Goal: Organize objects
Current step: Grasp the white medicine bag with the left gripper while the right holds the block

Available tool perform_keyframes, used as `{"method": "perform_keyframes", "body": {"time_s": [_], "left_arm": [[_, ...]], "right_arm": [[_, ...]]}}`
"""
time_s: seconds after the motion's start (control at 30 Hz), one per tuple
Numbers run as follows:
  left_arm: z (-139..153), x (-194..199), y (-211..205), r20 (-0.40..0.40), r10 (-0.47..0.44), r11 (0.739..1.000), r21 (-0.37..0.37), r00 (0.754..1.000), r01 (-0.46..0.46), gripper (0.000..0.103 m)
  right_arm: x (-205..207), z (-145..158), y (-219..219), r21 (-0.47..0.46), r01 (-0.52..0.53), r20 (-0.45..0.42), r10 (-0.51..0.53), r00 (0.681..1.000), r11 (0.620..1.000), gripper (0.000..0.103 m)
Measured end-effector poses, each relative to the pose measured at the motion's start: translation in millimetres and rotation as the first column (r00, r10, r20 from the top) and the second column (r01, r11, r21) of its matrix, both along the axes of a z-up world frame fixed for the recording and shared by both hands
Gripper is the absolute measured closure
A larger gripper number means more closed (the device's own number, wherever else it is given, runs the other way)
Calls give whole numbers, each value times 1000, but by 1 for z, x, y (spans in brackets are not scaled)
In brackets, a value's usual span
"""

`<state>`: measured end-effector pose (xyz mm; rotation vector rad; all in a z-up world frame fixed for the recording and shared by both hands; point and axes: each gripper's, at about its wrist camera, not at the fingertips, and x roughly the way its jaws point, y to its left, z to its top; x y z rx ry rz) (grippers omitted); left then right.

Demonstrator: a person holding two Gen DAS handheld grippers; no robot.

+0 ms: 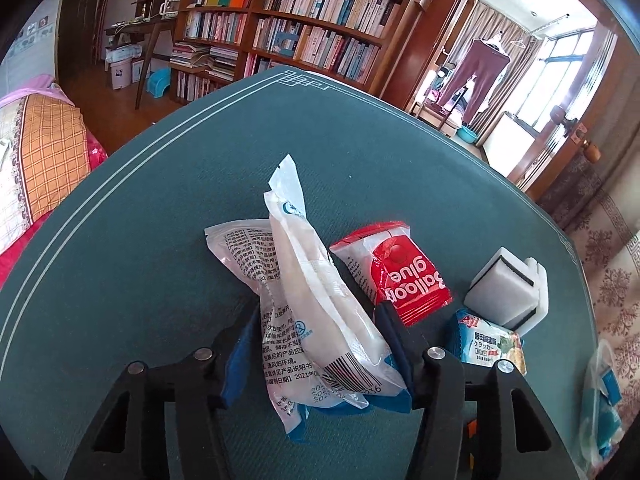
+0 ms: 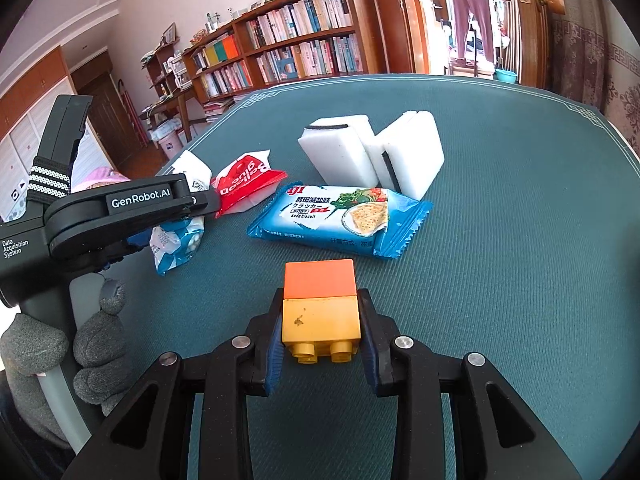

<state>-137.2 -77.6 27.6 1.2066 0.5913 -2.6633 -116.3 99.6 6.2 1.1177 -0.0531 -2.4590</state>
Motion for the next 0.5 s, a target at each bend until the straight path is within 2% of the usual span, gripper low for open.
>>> {"method": "perform_keyframes", "body": {"time_s": [0.03, 0.3, 0.5], "left_arm": [[1, 1, 1, -6, -1, 1000, -11, 1000, 1, 48], [20, 15, 10, -92, 4, 995, -96, 996, -13, 48], [27, 21, 17, -136, -30, 995, -100, 990, 16, 48]], "right_arm": [[1, 0, 0, 0, 0, 0, 0, 1000, 1000, 69], [1, 0, 0, -1, 0, 1, 0, 1000, 1000, 69], [1, 0, 1, -3, 3, -1, -3, 1000, 1000, 70]]}}
